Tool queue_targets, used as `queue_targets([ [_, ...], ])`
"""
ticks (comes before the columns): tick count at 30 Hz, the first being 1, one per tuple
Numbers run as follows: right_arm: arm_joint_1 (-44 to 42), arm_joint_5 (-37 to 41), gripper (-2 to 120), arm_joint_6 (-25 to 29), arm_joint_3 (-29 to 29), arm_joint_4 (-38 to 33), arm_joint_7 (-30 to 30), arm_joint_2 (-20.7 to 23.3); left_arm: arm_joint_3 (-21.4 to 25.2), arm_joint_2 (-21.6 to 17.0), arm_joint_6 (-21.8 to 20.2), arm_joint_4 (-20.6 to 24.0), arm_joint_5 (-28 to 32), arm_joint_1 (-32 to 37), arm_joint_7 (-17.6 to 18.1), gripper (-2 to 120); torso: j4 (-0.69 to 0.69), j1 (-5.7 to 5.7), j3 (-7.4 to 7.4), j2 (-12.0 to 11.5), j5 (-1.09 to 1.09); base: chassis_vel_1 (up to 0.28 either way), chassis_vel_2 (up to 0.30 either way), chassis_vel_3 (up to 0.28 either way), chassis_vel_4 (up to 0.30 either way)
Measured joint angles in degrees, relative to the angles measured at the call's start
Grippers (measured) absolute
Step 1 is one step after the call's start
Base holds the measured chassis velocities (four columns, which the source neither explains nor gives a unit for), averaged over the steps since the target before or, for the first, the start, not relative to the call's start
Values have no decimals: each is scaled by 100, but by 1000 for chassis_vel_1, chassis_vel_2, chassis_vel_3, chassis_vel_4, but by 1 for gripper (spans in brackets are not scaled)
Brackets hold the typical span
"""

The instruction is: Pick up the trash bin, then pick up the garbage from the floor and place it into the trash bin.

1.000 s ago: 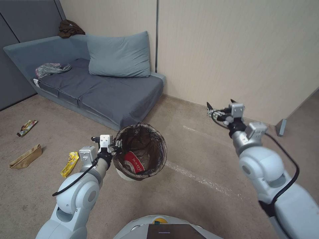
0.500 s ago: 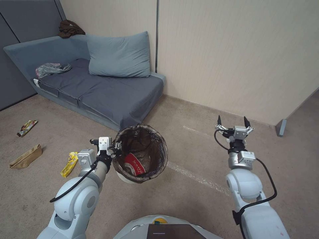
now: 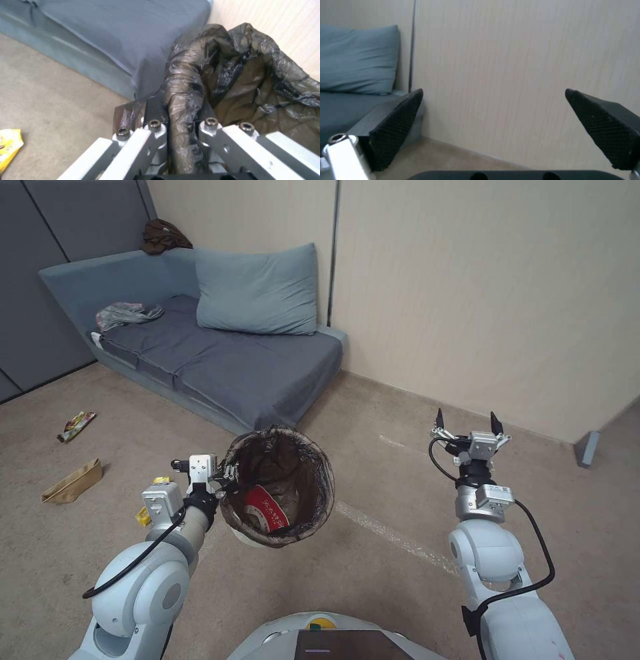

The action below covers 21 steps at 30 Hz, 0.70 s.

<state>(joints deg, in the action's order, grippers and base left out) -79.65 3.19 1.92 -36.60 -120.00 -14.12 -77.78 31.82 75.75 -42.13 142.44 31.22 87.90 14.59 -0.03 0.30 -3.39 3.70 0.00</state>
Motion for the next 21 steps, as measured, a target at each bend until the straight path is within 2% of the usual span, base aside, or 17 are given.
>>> queue_targets([
  [14, 18, -35, 100, -69, 57, 1, 0, -13, 8, -53, 0, -14, 75, -24, 40, 6, 0, 0, 0, 0, 0, 54, 57, 59, 57],
  [21, 19, -9, 100, -426, 68, -122, -34, -16, 16, -27, 0, -34, 73, -41, 39, 6, 0, 0, 0, 0, 0, 50, 52, 58, 51],
])
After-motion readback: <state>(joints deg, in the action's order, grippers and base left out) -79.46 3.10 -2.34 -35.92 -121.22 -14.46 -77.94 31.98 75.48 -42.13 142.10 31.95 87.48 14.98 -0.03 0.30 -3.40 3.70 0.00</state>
